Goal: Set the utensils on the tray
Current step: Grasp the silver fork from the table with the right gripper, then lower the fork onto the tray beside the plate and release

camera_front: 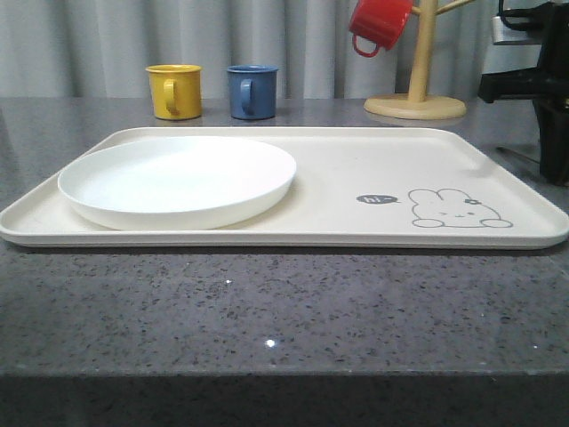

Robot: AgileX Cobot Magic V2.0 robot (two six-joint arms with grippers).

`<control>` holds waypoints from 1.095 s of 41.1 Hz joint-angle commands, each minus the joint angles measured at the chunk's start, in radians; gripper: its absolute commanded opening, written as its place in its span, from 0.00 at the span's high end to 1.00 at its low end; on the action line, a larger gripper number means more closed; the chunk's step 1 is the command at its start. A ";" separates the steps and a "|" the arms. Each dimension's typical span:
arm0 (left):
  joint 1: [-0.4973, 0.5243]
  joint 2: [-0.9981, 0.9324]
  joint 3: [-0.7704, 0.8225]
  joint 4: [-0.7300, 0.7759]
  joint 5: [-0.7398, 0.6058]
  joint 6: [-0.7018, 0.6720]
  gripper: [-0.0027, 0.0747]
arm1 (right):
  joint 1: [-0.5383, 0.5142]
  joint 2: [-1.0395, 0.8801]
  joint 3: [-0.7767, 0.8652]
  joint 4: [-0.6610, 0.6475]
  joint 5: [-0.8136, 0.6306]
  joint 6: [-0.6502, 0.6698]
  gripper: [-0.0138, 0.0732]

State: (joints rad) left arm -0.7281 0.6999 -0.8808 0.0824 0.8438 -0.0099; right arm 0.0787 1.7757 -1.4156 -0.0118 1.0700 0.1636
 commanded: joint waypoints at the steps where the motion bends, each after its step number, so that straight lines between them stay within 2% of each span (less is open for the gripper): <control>1: -0.007 -0.003 -0.026 -0.004 -0.072 -0.011 0.45 | -0.001 -0.085 -0.031 -0.008 0.001 -0.002 0.80; 8: -0.007 -0.003 -0.026 -0.004 -0.072 -0.011 0.45 | 0.051 -0.169 -0.031 0.002 0.015 -0.011 0.80; 22: -0.007 -0.003 -0.026 -0.004 -0.081 -0.011 0.45 | 0.328 -0.167 -0.137 0.043 0.104 -0.009 0.80; 26: -0.007 -0.003 -0.026 -0.004 -0.083 -0.011 0.45 | 0.377 -0.131 -0.161 0.043 0.103 0.047 0.80; 39: -0.007 -0.003 -0.026 -0.004 -0.083 -0.011 0.45 | 0.395 -0.010 -0.173 0.047 -0.020 0.303 0.80; 45: -0.007 -0.003 -0.026 -0.004 -0.084 -0.011 0.45 | 0.395 0.020 -0.173 0.082 -0.069 0.341 0.80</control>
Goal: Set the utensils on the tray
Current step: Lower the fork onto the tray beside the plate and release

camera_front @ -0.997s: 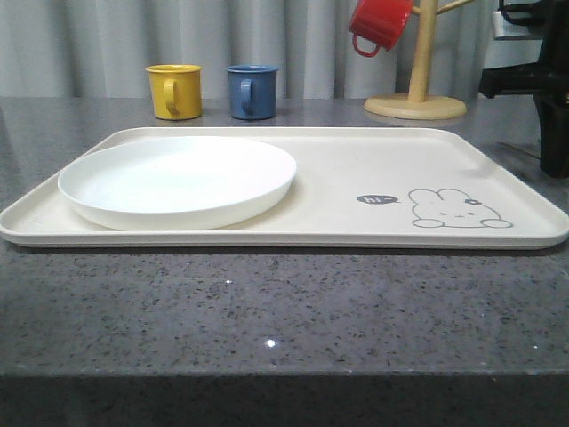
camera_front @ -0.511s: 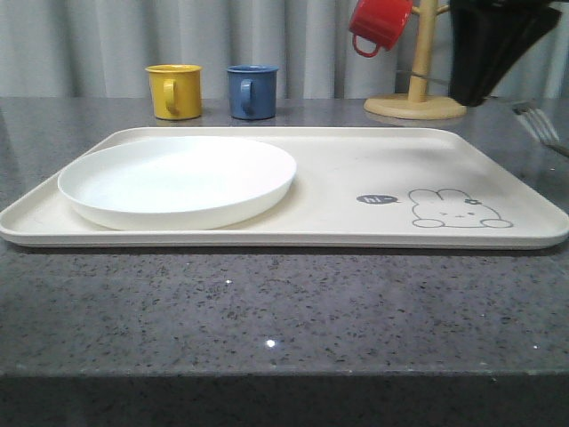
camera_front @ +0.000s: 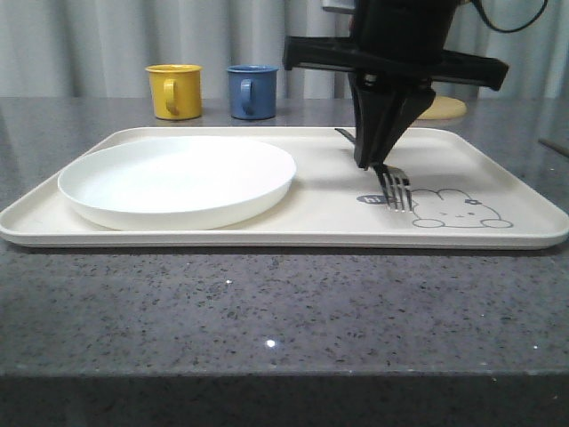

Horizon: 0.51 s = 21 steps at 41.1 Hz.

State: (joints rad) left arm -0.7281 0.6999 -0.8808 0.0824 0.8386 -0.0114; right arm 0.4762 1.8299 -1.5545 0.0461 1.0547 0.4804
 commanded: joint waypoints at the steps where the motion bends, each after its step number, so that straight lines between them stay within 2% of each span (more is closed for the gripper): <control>1: -0.007 -0.003 -0.026 -0.004 -0.079 -0.009 0.45 | -0.002 -0.031 -0.034 0.029 -0.054 0.024 0.80; 5: -0.007 -0.003 -0.026 -0.004 -0.082 -0.009 0.45 | -0.002 -0.017 -0.034 0.031 -0.052 0.024 0.77; 15: -0.007 -0.003 -0.026 -0.004 -0.081 -0.009 0.45 | -0.002 -0.021 -0.034 0.024 -0.050 0.024 0.55; 21: -0.007 -0.003 -0.026 -0.004 -0.081 -0.009 0.45 | -0.002 -0.065 -0.034 -0.026 -0.022 -0.079 0.55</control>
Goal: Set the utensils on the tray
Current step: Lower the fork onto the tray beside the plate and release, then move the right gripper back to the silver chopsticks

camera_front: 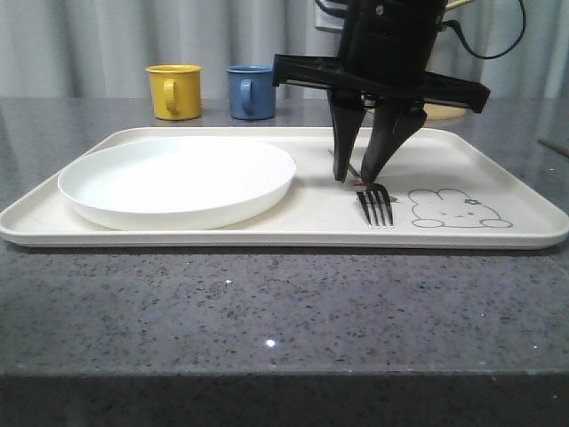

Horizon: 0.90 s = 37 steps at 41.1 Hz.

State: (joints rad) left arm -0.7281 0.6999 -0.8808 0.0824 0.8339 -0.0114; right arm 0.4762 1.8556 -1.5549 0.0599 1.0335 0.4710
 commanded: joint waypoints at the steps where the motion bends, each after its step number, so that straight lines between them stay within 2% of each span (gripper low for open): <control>1: -0.007 -0.003 -0.026 -0.004 -0.077 -0.009 0.45 | -0.002 -0.102 -0.034 -0.051 0.010 -0.083 0.55; 10: -0.007 -0.003 -0.026 -0.004 -0.077 -0.009 0.45 | -0.004 -0.241 -0.028 -0.192 0.136 -0.271 0.55; 16: -0.007 -0.003 -0.026 -0.004 -0.077 -0.009 0.45 | -0.050 -0.322 0.002 -0.210 0.181 -0.351 0.55; 30: -0.007 -0.003 -0.026 -0.004 -0.070 -0.009 0.45 | -0.363 -0.358 0.094 -0.205 0.164 -0.395 0.55; 37: -0.007 -0.003 -0.026 -0.004 -0.070 -0.009 0.45 | -0.485 -0.357 0.128 -0.175 0.128 -0.397 0.55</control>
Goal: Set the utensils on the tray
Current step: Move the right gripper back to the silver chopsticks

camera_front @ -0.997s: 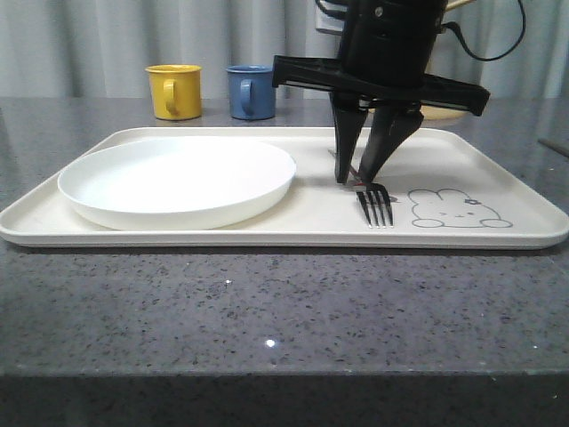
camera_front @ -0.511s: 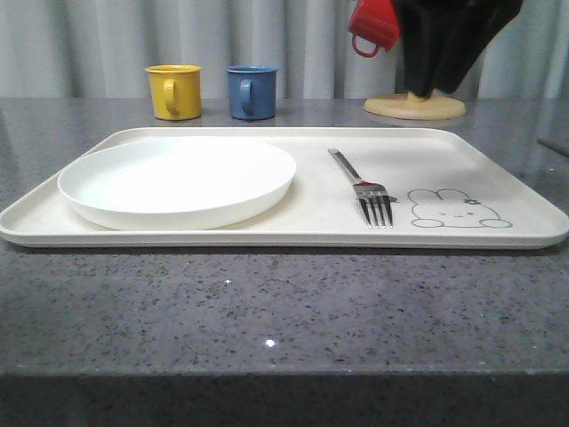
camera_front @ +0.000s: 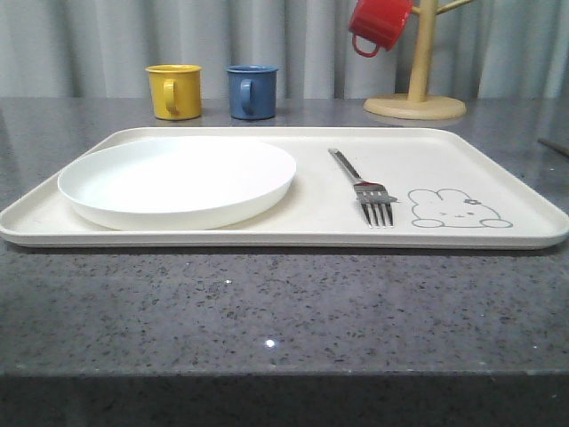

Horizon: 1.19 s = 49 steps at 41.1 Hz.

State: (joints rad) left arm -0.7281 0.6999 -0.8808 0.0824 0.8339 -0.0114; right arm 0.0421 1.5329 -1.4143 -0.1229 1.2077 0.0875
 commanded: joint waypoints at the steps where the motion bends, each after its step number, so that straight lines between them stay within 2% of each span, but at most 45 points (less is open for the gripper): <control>1: -0.007 -0.003 -0.026 -0.004 -0.070 -0.009 0.45 | -0.063 -0.035 -0.011 0.015 -0.050 -0.014 0.55; 11: -0.007 -0.003 -0.026 -0.004 -0.070 -0.009 0.45 | -0.147 -0.017 -0.009 0.144 -0.064 -0.102 0.55; 42: -0.007 -0.003 -0.026 -0.004 -0.070 -0.009 0.45 | -0.153 0.203 -0.009 0.173 -0.071 -0.107 0.55; 45: -0.007 -0.003 -0.026 -0.004 -0.070 -0.009 0.45 | -0.153 0.203 -0.009 0.174 -0.067 -0.108 0.59; 49: -0.007 -0.003 -0.026 -0.004 -0.070 -0.009 0.45 | -0.153 0.203 -0.009 0.174 -0.065 -0.108 0.71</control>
State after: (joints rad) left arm -0.7281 0.6999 -0.8808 0.0824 0.8339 -0.0114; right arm -0.1028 1.7712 -1.4020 0.0469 1.1480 -0.0093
